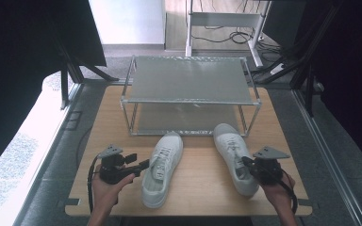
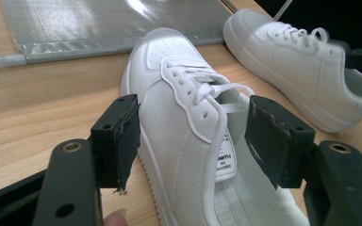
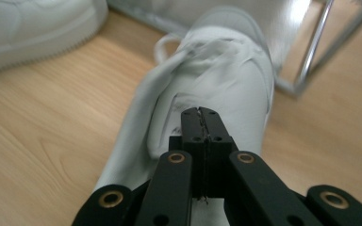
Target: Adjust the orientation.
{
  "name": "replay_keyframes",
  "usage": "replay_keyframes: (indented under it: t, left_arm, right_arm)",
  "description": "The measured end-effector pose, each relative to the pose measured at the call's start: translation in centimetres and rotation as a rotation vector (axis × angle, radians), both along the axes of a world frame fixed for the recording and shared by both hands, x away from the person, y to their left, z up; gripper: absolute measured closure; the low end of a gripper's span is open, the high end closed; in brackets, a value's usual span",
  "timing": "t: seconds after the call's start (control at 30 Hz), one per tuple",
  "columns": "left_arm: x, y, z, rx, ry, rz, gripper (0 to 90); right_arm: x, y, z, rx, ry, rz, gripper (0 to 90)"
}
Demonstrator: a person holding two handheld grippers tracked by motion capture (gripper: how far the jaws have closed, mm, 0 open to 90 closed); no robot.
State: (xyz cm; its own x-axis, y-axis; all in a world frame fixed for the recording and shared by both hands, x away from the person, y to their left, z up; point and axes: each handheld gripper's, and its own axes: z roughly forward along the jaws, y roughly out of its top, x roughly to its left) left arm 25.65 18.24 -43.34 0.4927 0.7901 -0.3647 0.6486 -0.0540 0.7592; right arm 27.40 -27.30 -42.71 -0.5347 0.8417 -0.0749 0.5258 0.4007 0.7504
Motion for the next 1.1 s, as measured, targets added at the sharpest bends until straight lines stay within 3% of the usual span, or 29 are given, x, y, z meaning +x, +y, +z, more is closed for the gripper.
replay_keyframes:
  t: [0.07, 0.1, 0.17, 0.27, 0.43, 0.5, 0.63, 0.7, 0.77, 0.83, 0.97, 1.0, 1.07, 1.1]
  left_arm:
    - [0.0, -0.2, -0.1, 0.003, 0.005, -0.006, 36.1]
    - [0.0, -0.3, -0.1, 0.005, 0.008, -0.008, 36.0]
    - [0.0, -0.4, -0.1, 0.005, 0.009, -0.014, 36.0]
    - [0.0, -0.3, -0.1, 0.003, 0.007, -0.014, 35.9]
    - [0.0, -0.2, -0.1, 0.004, 0.012, -0.012, 35.9]
    - [0.0, -0.3, -0.2, 0.004, 0.012, -0.014, 35.9]
    - [0.0, -0.3, -0.1, 0.004, 0.012, -0.017, 35.9]
    - [0.0, -0.3, 0.0, 0.002, 0.010, -0.017, 35.9]
    - [0.0, -0.2, 0.1, 0.000, 0.008, -0.015, 35.9]
    - [-0.1, -0.1, 0.2, -0.001, 0.005, -0.014, 35.9]
    - [-0.1, -0.1, 0.2, -0.008, -0.007, -0.005, 36.3]
    - [-0.1, -0.1, 0.3, -0.007, -0.007, -0.007, 36.3]
    - [-0.2, -0.1, 0.3, -0.007, -0.008, -0.010, 36.3]
    - [-0.2, -0.1, 0.3, -0.008, -0.008, -0.010, 36.3]
  right_arm:
    - [0.7, -1.7, -0.8, 0.033, 0.068, -0.021, 90.0]
    - [1.0, -3.2, -1.2, 0.174, 0.108, 0.017, 89.2]
    - [1.0, -3.4, -1.2, 0.185, 0.113, 0.017, 88.1]
    - [0.6, -2.4, -0.7, 0.116, 0.061, 0.034, 82.9]
    - [-0.3, 0.4, 0.7, 0.109, 0.005, 0.084, 74.7]
    - [-0.3, 1.9, 0.5, 0.044, 0.007, 0.057, 73.8]
    - [-0.2, 1.7, 0.5, 0.050, 0.015, 0.042, 73.7]
    - [-0.1, 0.9, 0.5, 0.087, 0.025, 0.026, 73.3]
    - [-0.1, 0.8, 0.5, 0.089, 0.026, 0.021, 72.4]
    - [0.1, 0.8, 0.3, 0.058, 0.024, -0.018, 67.8]
    - [0.4, 1.2, -0.3, 0.058, 0.045, 0.011, 68.1]
    - [0.8, 1.9, -0.9, 0.034, 0.068, 0.024, 70.6]
    - [1.0, 2.7, -1.3, 0.005, 0.070, 0.042, 75.4]
    - [0.9, 3.4, -1.0, -0.038, 0.077, 0.049, 78.1]
